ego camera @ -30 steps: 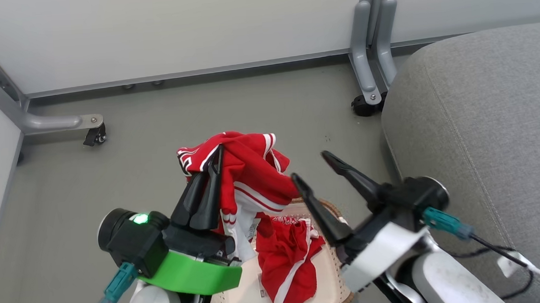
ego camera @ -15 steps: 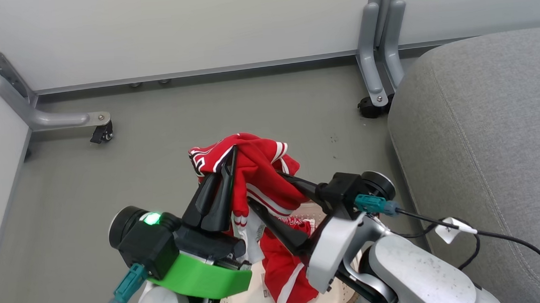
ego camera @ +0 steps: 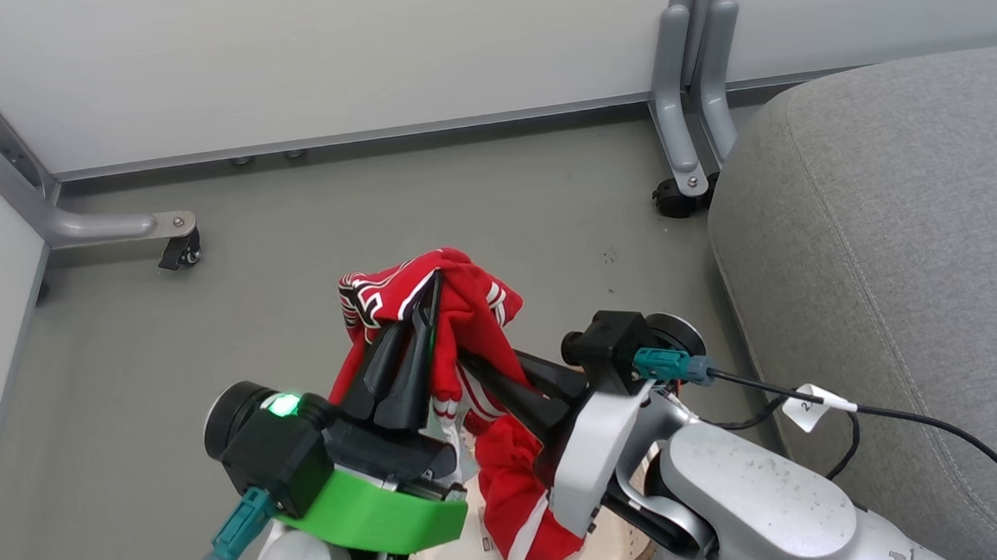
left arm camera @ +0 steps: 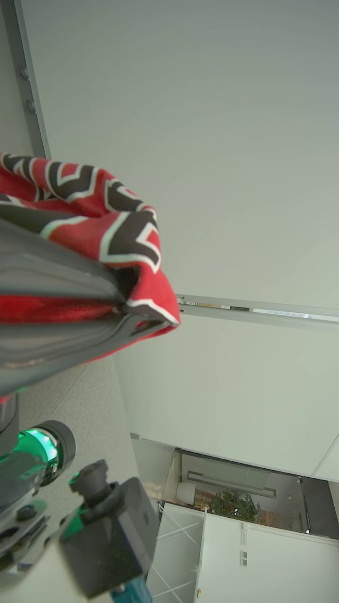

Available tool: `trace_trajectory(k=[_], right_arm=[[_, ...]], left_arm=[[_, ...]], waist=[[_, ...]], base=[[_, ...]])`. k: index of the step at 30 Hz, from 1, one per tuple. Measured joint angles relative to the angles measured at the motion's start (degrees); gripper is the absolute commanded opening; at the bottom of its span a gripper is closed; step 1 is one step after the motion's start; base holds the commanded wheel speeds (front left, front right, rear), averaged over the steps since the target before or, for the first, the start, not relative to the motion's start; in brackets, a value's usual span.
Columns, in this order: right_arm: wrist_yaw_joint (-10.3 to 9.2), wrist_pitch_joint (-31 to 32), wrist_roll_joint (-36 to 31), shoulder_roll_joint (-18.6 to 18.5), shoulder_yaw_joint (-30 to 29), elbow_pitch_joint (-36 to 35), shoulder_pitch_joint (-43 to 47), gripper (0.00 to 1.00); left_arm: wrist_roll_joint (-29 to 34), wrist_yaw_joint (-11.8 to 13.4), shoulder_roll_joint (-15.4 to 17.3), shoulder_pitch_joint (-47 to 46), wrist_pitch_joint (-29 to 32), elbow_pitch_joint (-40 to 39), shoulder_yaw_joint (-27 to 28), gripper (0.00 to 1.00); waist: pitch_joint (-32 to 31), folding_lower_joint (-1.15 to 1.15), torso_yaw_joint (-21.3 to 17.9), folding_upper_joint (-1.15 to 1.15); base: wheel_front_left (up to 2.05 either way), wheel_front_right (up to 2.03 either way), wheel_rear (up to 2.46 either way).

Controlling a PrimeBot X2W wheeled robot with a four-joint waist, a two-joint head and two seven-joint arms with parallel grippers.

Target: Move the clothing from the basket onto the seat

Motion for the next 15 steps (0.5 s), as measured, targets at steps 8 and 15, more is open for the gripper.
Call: trace_trajectory(k=[8, 15], right_arm=[[0.00, -1.3, 1.6, -0.3, 0.9, 0.9, -0.5, 0.00], [0.00, -2.3, 2.7, -0.5, 1.1, 1.3, -0.8, 0.00]], left_arm=[[-0.1, 0.4, 0.2, 0.0, 0.0, 0.4, 0.0, 0.00], [-0.3, 0.7, 0.5, 0.0, 0.2, 1.1, -0.1, 0.00]], waist=[[-0.2, 0.00, -0.3, 0.00], [-0.5, 0.00, -0.2, 0.00]], base=[[0.00, 0.00, 0.00], [0.00, 0.00, 0.00]])
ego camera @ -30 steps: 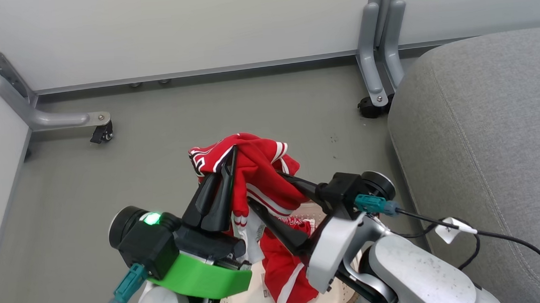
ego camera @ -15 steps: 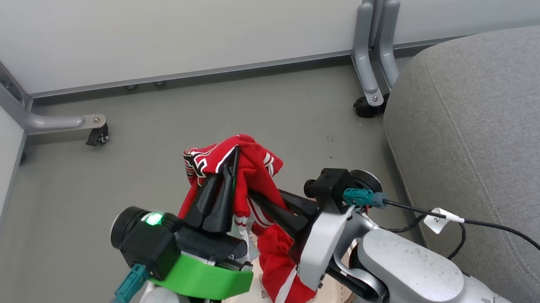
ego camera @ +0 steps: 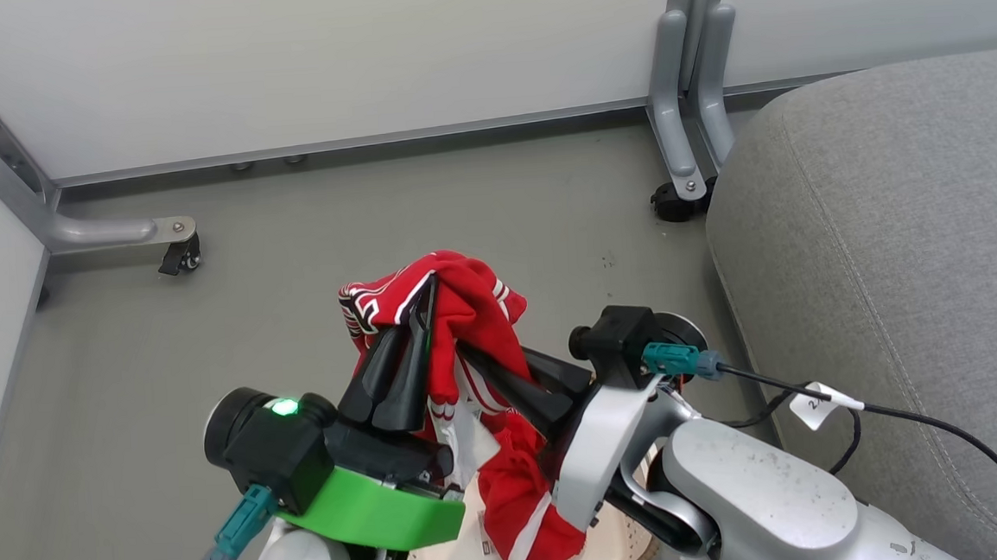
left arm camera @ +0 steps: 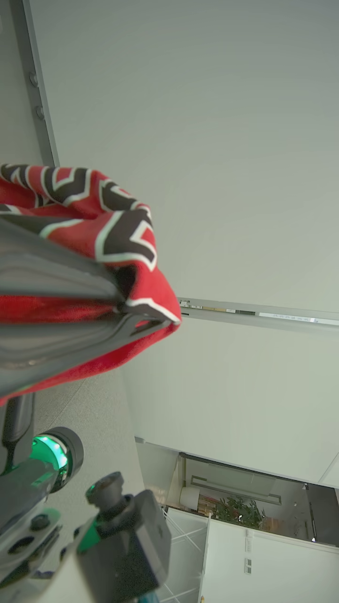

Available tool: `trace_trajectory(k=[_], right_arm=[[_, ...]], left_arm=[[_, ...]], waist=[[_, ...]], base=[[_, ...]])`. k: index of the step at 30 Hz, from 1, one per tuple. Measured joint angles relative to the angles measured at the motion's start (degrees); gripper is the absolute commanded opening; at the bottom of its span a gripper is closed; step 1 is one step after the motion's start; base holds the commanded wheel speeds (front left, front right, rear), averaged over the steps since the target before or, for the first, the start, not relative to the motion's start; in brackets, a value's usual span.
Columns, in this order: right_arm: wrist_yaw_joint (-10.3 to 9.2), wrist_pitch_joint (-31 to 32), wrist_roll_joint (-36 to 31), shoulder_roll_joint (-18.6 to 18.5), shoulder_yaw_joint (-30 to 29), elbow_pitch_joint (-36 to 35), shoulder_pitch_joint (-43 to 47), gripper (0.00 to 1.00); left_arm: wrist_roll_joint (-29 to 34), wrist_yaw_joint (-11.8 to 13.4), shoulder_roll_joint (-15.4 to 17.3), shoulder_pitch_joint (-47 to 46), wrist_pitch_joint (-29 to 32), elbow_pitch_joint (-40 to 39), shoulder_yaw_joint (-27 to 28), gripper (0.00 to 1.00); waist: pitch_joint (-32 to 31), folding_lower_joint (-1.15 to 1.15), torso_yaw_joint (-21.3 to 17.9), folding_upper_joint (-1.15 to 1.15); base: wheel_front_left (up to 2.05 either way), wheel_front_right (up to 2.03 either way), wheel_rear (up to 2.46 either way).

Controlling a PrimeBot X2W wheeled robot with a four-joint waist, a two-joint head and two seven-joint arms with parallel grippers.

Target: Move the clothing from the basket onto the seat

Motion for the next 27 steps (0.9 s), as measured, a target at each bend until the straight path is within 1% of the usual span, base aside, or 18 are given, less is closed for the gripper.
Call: trace_trajectory(k=[1, 3, 8, 10, 14, 22, 27], right_arm=[[0.00, -0.3, 0.2, 0.0, -0.1, 0.0, -0.2, 0.00], [0.00, -0.7, 0.4, 0.0, -0.4, 0.0, -0.5, 0.00], [0.00, -2.3, 0.5, 0.2, -2.0, 0.4, -1.0, 0.00], [0.00, -2.5, 0.4, 0.2, -2.7, 0.8, -1.1, 0.00], [0.00, -3.0, 0.2, 0.2, -3.7, 1.2, -1.1, 0.00], [0.00, -3.2, -0.4, -0.1, -5.5, 1.8, -1.1, 0.00], [0.00, -3.2, -0.8, -0.3, -6.2, 2.3, -1.0, 0.00]], left_arm=[[-0.1, 0.1, 0.1, 0.0, 0.0, 0.1, 0.0, 0.16], [-0.2, 0.7, 0.1, 0.1, 0.4, 0.3, 0.1, 0.99], [0.2, 1.7, 0.8, 0.6, 0.8, 0.8, 0.3, 1.00], [0.2, 1.8, 1.2, 1.4, 0.8, 1.0, 0.3, 1.00], [0.5, 1.9, 2.8, 2.9, 1.9, 1.7, -0.1, 1.00], [1.7, 1.4, 5.8, 6.6, 5.1, 2.6, -2.8, 1.00], [2.4, 1.2, 6.5, 7.9, 6.6, 2.4, -4.2, 1.00]], waist=[[0.0, 0.00, 0.0, 0.00], [0.1, 0.00, 0.1, 0.00], [0.1, 0.00, 0.3, 0.00], [0.0, 0.00, 0.5, 0.00], [-0.2, 0.00, 1.0, 0.00], [-0.1, 0.00, 2.1, 0.00], [0.1, 0.00, 2.7, 0.00]], base=[[0.00, 0.00, 0.00], [0.00, 0.00, 0.00], [0.00, 0.00, 0.00], [0.00, 0.00, 0.00], [0.00, 0.00, 0.00], [0.00, 0.00, 0.00], [0.00, 0.00, 0.00]])
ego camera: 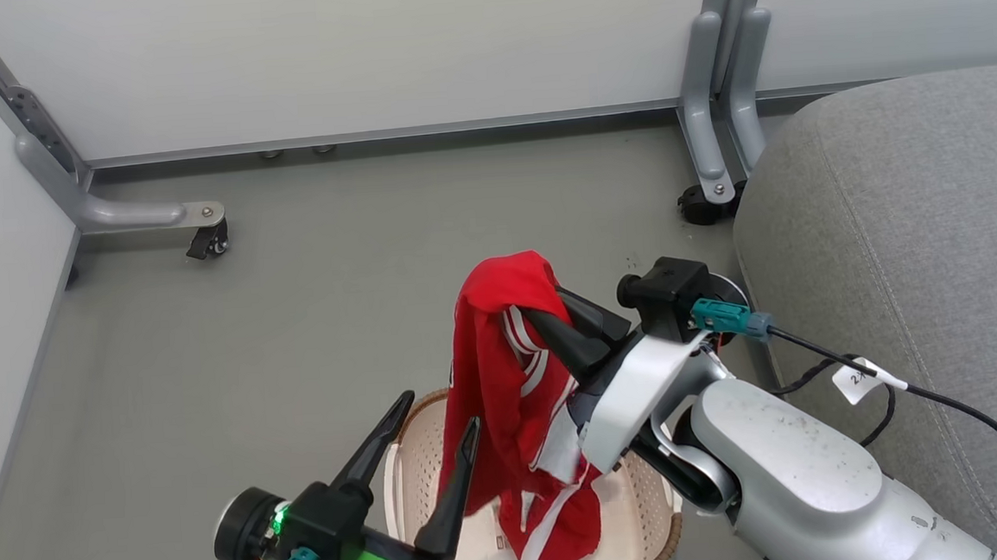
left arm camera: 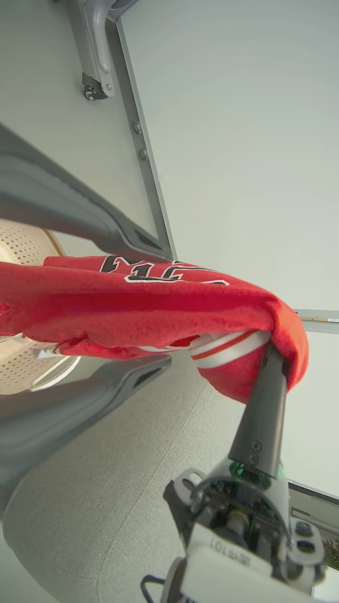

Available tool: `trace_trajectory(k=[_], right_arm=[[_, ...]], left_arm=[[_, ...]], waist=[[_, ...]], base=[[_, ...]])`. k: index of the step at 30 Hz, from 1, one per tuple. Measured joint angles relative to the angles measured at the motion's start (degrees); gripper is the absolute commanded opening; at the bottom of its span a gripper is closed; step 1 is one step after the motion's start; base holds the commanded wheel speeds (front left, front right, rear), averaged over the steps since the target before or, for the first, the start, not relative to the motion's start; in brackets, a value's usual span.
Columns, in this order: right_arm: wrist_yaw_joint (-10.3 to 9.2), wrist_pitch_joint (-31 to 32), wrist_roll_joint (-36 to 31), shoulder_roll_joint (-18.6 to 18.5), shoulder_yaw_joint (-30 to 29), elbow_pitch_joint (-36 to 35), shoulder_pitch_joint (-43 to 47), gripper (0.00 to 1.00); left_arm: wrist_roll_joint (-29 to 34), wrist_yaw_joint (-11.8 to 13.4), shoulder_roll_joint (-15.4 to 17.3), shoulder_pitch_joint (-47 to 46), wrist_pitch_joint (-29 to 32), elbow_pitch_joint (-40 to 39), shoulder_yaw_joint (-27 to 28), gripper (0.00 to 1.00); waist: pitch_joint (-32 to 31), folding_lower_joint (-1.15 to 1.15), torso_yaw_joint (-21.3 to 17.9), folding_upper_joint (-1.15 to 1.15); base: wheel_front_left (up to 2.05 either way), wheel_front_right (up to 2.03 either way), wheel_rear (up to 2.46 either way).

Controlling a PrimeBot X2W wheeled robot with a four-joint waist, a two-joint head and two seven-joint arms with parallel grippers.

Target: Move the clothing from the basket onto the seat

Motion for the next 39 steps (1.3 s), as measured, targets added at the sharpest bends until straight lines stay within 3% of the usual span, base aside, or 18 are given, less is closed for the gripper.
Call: trace_trajectory(k=[14, 21, 39], right_arm=[[0.00, 0.3, -1.1, -0.2, -1.9, 1.6, 0.3, 0.00], [0.00, 0.1, -2.6, -1.0, -4.2, 2.7, -0.2, 0.00], [0.00, -3.1, -4.9, -5.1, -17.4, 6.6, -2.8, 0.00]], left_arm=[[0.4, 0.5, 0.6, 0.6, 0.4, -0.9, -1.2, 1.00], [1.0, 0.6, 1.0, -0.8, 0.5, -1.8, -1.5, 1.00], [3.3, -1.3, 3.0, -7.1, 3.4, -4.0, -3.7, 1.00]], waist=[[1.3, 0.00, 0.6, 0.00], [2.9, 0.00, -1.1, 0.00], [10.1, 0.00, -15.4, 0.00]], base=[[0.00, 0.00, 0.00], [0.00, 0.00, 0.00], [0.00, 0.00, 0.00]])
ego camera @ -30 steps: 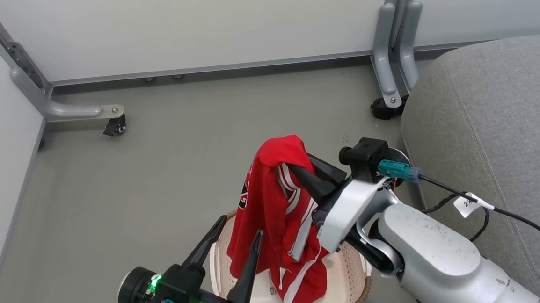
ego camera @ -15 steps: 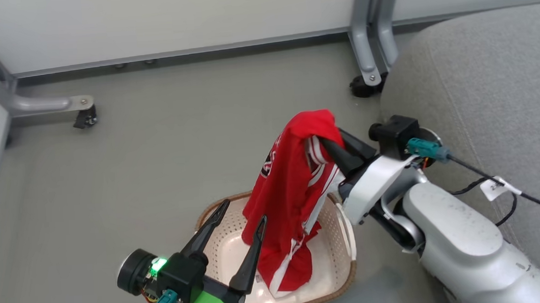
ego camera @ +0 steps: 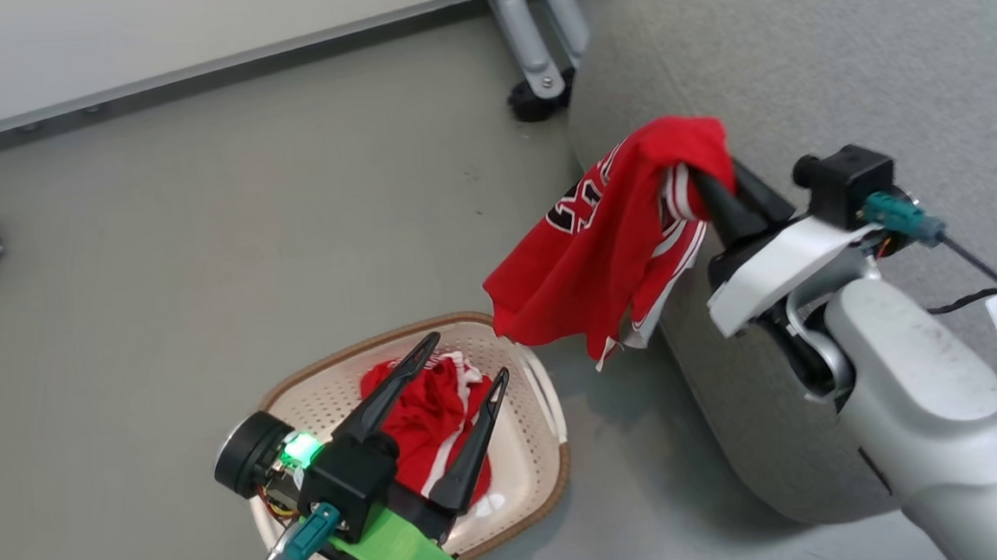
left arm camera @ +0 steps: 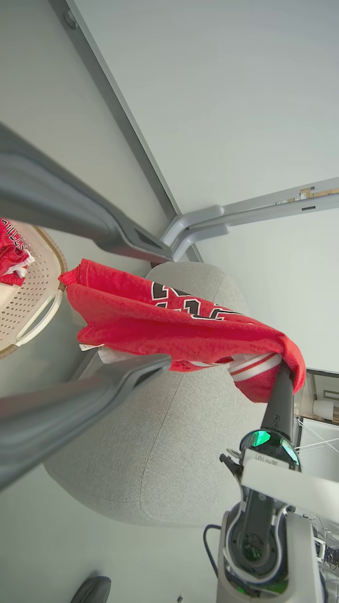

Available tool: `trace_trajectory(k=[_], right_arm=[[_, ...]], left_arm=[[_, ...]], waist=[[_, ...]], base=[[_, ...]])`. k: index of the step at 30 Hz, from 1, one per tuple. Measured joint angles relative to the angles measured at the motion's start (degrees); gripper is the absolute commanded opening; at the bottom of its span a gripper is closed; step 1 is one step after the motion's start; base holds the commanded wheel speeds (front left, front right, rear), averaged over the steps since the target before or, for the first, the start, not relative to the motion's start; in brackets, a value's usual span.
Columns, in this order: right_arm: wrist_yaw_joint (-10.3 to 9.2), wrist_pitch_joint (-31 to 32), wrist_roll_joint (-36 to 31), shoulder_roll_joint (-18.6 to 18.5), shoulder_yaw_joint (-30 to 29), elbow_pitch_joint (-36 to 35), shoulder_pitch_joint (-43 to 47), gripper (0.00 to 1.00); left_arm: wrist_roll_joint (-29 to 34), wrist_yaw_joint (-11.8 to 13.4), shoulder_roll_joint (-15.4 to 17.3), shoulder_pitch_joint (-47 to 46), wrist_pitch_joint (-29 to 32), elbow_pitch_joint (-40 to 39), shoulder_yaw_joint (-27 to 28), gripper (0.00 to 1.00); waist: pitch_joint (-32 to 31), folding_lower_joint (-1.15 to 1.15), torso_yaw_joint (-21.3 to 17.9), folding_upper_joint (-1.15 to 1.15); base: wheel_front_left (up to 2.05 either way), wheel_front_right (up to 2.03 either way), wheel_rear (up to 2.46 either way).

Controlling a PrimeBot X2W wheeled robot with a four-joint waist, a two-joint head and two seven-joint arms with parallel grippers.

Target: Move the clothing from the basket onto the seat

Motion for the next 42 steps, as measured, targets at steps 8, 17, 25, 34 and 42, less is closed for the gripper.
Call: trace_trajectory(k=[8, 17, 25, 34, 42], right_arm=[[0.00, -1.0, -0.2, -3.3, -10.7, 0.7, -3.6, 0.00], [0.00, -1.1, -0.4, -10.6, -23.2, 1.9, -13.7, 0.00], [0.00, 0.1, -0.1, -17.8, -28.5, 5.4, -21.3, 0.00], [0.00, -0.7, 0.5, -16.3, -28.5, 16.2, -20.5, 1.00], [0.00, -1.5, 0.6, -9.9, -31.7, 16.9, -12.8, 1.00]], left_arm=[[0.8, -0.7, 0.9, -2.9, 1.5, -2.1, -1.1, 1.00], [2.0, -1.7, 2.2, -7.8, 3.8, -5.6, -2.4, 1.00], [3.8, -2.3, 2.8, -13.3, 4.9, -7.3, -3.1, 1.00], [4.6, -2.5, 3.4, -15.9, 4.3, -7.1, -3.2, 1.00], [4.1, -1.7, 3.2, -16.0, 2.1, -5.6, -2.8, 1.00]], waist=[[4.2, 0.00, -6.1, 0.00], [11.4, 0.01, -8.9, 0.00], [19.2, 0.01, -7.5, 0.00], [27.0, 0.01, -4.4, 0.00], [28.1, 0.01, -2.2, 0.00]], base=[[0.00, 0.00, 0.00], [0.00, 0.00, 0.00], [0.00, 0.00, 0.00], [0.00, 0.00, 0.00], [0.00, 0.00, 0.00]])
